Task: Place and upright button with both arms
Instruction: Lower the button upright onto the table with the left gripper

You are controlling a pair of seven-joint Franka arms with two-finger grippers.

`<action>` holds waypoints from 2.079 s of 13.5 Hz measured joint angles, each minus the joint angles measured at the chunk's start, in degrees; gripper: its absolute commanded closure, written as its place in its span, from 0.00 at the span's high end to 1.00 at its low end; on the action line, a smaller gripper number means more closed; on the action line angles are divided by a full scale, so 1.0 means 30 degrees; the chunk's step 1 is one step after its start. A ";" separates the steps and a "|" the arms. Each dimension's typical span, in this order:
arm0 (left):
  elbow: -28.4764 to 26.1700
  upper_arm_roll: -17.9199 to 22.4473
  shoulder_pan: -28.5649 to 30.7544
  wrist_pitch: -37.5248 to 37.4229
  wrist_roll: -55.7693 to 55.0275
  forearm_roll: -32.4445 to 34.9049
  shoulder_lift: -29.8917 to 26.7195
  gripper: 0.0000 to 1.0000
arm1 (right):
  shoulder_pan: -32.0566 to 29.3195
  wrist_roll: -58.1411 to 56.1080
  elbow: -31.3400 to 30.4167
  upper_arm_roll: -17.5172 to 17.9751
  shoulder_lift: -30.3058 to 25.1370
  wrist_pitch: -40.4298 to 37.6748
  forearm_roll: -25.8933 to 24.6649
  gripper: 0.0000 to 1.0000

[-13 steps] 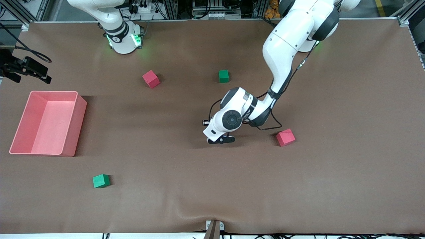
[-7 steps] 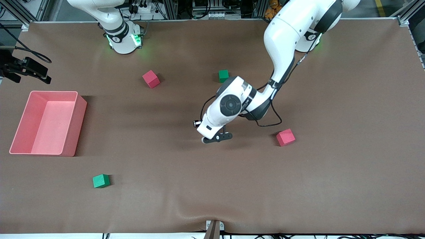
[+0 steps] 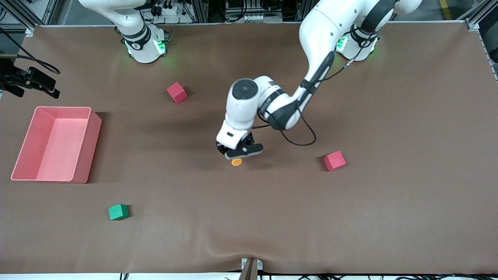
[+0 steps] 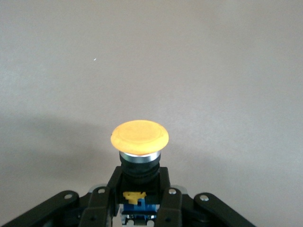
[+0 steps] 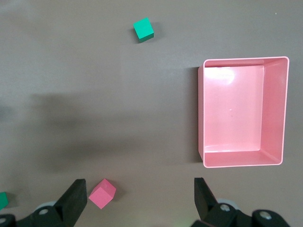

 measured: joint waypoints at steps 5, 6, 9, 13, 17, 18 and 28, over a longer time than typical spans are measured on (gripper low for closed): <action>-0.0491 0.0997 -0.2184 0.0281 -0.6027 0.7490 0.0829 0.00 | -0.0011 0.0000 0.0000 -0.0036 0.0001 0.0000 0.0000 1.00; -0.0514 0.1038 -0.2454 0.0293 -0.7037 0.8942 0.1112 0.00 | -0.0010 0.0000 0.0000 -0.0036 0.0002 0.0000 0.0000 1.00; -0.0570 0.1106 -0.3193 0.0306 -0.9587 1.3574 0.1942 0.00 | -0.0012 0.0000 0.0000 -0.0038 0.0002 0.0000 0.0000 1.00; -0.1170 0.1441 -0.3774 0.0201 -1.3141 1.9680 0.2940 0.00 | -0.0014 0.0000 0.0000 -0.0040 0.0003 -0.0001 0.0000 1.00; -0.1855 0.1776 -0.4055 -0.0366 -1.3900 2.1611 0.3086 0.00 | -0.0038 0.0000 0.0000 -0.0047 0.0003 -0.0001 0.0000 1.00; -0.1854 0.1776 -0.4133 -0.0405 -1.3911 2.1635 0.3085 0.07 | -0.0038 0.0000 0.0000 -0.0047 0.0003 -0.0001 0.0000 1.00; -0.2161 0.1657 -0.4266 -0.0808 -1.5904 2.1715 0.3218 1.00 | -0.0039 0.0000 0.0000 -0.0047 0.0003 -0.0001 0.0000 1.00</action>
